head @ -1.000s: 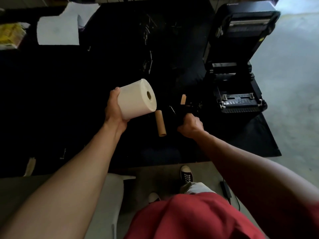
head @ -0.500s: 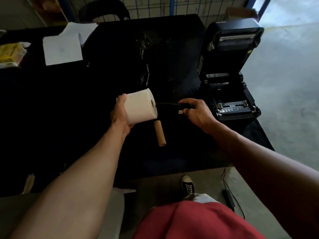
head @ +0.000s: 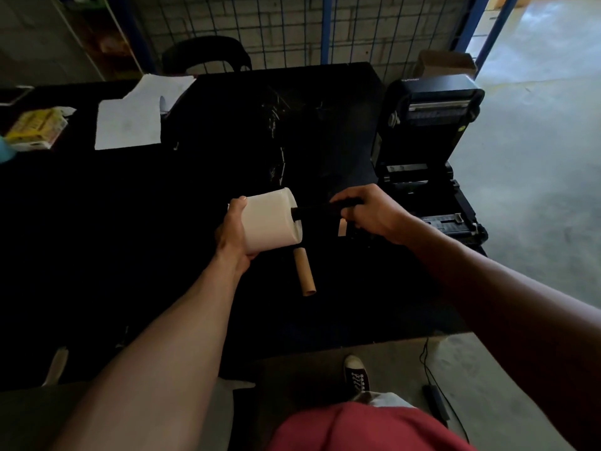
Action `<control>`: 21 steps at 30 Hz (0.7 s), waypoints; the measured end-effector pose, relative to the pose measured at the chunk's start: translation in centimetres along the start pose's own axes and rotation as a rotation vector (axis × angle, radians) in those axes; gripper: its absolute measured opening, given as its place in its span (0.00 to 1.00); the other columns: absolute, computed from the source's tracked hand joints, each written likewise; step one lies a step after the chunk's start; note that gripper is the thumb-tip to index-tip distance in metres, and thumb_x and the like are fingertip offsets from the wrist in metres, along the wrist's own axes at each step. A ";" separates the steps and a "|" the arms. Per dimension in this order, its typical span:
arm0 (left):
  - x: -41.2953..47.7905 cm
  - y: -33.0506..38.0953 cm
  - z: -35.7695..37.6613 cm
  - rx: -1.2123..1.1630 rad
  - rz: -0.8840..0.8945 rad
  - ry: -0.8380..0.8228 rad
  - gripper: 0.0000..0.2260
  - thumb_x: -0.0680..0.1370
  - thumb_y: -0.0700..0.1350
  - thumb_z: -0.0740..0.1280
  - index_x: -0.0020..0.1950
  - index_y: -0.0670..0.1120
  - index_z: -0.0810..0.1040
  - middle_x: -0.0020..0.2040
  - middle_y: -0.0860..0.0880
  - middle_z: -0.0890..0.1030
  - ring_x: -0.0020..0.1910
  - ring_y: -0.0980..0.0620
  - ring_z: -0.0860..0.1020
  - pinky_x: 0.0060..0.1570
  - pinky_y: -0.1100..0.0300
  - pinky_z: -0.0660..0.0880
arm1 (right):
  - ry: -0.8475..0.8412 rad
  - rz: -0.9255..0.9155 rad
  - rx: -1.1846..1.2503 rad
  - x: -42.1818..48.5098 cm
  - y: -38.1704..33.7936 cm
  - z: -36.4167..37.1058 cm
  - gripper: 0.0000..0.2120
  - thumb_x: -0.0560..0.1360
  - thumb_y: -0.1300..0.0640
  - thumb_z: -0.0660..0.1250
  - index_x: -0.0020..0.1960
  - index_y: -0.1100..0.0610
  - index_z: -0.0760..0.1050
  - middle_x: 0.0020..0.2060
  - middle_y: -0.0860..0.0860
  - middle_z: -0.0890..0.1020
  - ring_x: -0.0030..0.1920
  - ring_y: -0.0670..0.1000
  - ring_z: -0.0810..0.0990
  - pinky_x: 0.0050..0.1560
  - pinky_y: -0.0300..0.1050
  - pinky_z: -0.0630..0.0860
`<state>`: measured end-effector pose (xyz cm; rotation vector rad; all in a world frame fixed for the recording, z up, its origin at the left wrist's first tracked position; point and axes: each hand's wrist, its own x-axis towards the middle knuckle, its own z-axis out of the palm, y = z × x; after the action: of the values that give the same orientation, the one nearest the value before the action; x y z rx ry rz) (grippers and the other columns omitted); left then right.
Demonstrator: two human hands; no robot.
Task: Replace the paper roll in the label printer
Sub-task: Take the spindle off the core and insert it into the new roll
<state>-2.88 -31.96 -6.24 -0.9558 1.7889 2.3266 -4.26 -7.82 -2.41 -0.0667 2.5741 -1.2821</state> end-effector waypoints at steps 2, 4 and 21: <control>-0.2 0.1 0.0 -0.046 -0.035 -0.032 0.22 0.68 0.64 0.68 0.53 0.52 0.81 0.56 0.41 0.83 0.52 0.39 0.83 0.54 0.34 0.77 | -0.034 0.026 0.069 0.0 0.0 0.0 0.15 0.77 0.65 0.65 0.48 0.45 0.82 0.39 0.48 0.79 0.38 0.47 0.77 0.38 0.39 0.76; -0.2 0.2 -0.2 -0.069 -0.056 -0.053 0.24 0.66 0.65 0.68 0.54 0.52 0.81 0.58 0.41 0.83 0.54 0.38 0.83 0.55 0.32 0.75 | -0.010 0.003 0.021 -0.2 -0.2 0.2 0.15 0.77 0.65 0.66 0.51 0.46 0.82 0.39 0.49 0.80 0.36 0.47 0.77 0.33 0.37 0.76; -0.8 0.3 1.3 -0.076 -0.063 -0.124 0.20 0.69 0.63 0.65 0.50 0.50 0.82 0.53 0.39 0.83 0.52 0.35 0.82 0.48 0.46 0.76 | 0.129 -0.062 0.223 0.0 -3.5 5.1 0.09 0.71 0.58 0.74 0.46 0.44 0.82 0.49 0.51 0.85 0.53 0.53 0.84 0.57 0.52 0.81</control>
<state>-2.97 -30.62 -5.42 -0.8430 1.6120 2.3745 -3.19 -13.90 -2.60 -0.0218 2.5322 -1.6376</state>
